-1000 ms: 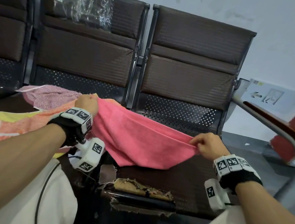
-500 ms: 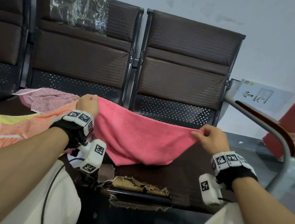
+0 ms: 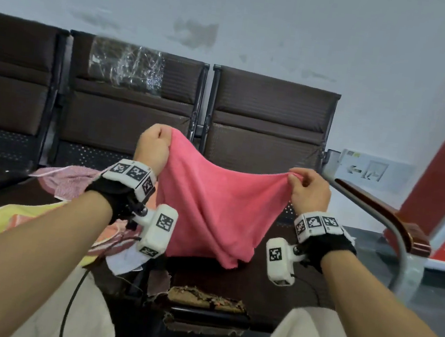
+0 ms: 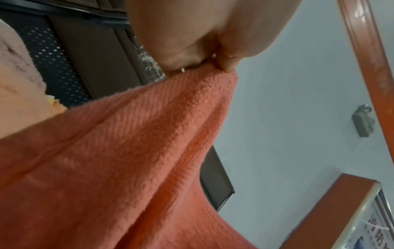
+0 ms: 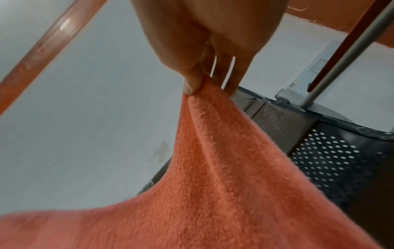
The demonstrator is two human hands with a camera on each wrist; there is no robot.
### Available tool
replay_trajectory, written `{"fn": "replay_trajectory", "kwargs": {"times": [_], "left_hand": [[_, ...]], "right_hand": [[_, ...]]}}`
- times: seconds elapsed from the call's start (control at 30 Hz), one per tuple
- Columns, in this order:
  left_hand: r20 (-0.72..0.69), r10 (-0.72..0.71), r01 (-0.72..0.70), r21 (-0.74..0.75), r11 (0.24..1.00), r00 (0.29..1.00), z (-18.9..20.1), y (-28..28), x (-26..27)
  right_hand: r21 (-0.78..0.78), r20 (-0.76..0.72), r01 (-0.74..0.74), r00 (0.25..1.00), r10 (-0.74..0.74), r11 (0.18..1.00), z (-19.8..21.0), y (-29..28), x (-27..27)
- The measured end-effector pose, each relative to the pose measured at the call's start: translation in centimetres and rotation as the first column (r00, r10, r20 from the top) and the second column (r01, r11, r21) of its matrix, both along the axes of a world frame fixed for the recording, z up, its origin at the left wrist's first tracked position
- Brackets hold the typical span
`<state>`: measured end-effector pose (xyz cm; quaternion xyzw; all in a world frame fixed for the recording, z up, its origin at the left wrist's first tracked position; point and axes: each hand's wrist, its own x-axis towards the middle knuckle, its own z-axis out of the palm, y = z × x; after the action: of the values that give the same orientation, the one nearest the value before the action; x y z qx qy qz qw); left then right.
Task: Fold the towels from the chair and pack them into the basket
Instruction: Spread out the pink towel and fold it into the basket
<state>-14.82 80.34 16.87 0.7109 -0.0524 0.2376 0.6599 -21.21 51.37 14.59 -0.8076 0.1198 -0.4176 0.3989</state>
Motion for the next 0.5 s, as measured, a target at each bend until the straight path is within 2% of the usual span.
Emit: {"fn": "replay_trajectory", "kwargs": {"times": [0.17,0.23,0.33,0.5], "left_hand": [[0.111,0.259,-0.270,0.097,0.958,0.959,5.4,2.5,0.0],[0.143,0.288,-0.307,0.138,0.942,0.947,6.2,3.3,0.3],[0.137,0.280,-0.303,0.192,0.933,0.950,5.5,3.4,0.7],[0.048,0.263,-0.266,0.251,0.931,0.964,0.6,2.6,2.1]], "right_hand": [[0.107,0.169,0.050,0.983,-0.067,0.993,6.3,-1.5,-0.9],[0.112,0.202,0.059,0.976,-0.081,0.992,7.7,-2.1,-1.1],[0.118,0.166,0.093,0.980,-0.112,0.989,7.6,-2.6,-1.0],[0.188,-0.003,0.152,0.988,-0.154,0.970,3.6,-3.3,0.7]]}}
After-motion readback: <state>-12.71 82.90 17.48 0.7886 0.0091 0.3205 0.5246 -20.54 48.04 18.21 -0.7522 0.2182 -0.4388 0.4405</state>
